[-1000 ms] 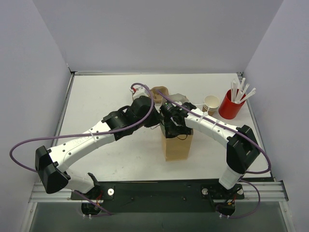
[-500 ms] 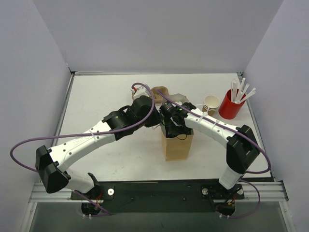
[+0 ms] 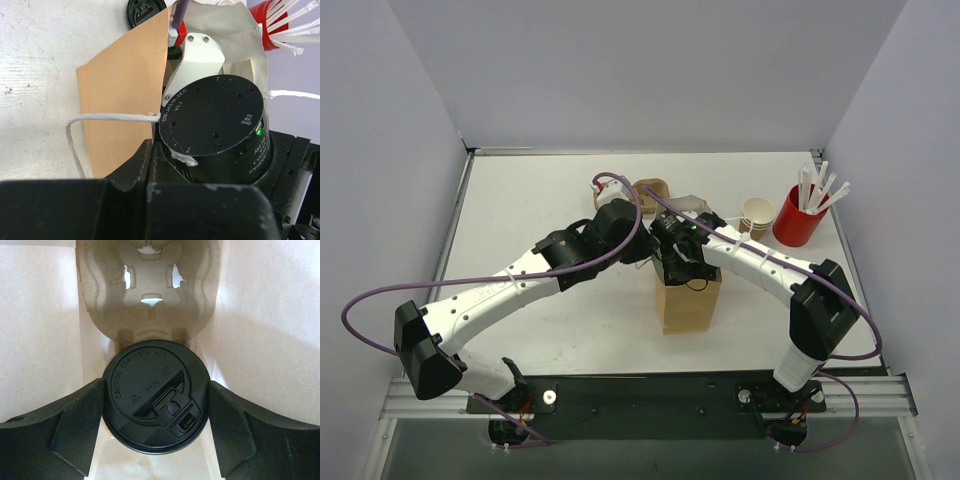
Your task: Pack the takeout coffee
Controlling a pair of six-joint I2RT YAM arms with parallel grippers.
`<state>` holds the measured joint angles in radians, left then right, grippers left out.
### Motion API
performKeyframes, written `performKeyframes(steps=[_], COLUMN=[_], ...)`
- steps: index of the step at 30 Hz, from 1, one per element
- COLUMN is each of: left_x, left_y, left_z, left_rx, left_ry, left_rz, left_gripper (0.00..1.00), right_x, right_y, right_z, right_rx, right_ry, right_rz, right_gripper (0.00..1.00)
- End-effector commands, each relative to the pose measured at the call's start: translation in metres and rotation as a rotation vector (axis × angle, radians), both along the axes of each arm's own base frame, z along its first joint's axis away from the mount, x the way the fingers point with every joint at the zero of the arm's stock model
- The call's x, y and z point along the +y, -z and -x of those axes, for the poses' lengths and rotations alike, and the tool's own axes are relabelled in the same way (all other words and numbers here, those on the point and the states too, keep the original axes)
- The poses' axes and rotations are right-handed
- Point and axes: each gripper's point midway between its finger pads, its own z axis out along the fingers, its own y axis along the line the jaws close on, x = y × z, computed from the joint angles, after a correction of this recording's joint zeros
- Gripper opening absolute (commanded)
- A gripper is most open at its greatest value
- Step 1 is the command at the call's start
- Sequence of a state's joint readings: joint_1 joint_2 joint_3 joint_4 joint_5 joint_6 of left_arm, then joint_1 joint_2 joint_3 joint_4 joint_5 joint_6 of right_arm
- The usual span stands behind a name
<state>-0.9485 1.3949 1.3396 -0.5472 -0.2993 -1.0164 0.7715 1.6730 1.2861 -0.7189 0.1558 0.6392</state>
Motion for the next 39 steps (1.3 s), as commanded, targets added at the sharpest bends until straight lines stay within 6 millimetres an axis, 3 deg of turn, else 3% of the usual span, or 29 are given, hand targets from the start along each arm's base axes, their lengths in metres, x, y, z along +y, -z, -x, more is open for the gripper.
performKeyframes(steps=[1,26,34,39], left_x=[0.005,0.001,0.007,0.007], left_y=[-0.004,-0.013,-0.03,-0.036], left_z=[0.001,0.004,0.006,0.007], left_rx=[0.002,-0.04,-0.117,-0.142], left_ry=[-0.029,0.044,0.09,0.118], left_rz=[-0.011,-0.016,-0.013,-0.012], left_gripper=[0.0,0.0,0.16,0.11], right_x=[-0.032,-0.037,-0.036,-0.03], right_y=[0.011,0.048,0.041,0.036], right_z=[0.039,0.048,0.045,0.041], right_rx=[0.125,0.184,0.162,0.156], right_ry=[-0.001,0.001,0.004,0.006], right_rz=[0.143,0.201,0.176,0.144], right_gripper=[0.4,0.4,0.4,0.4])
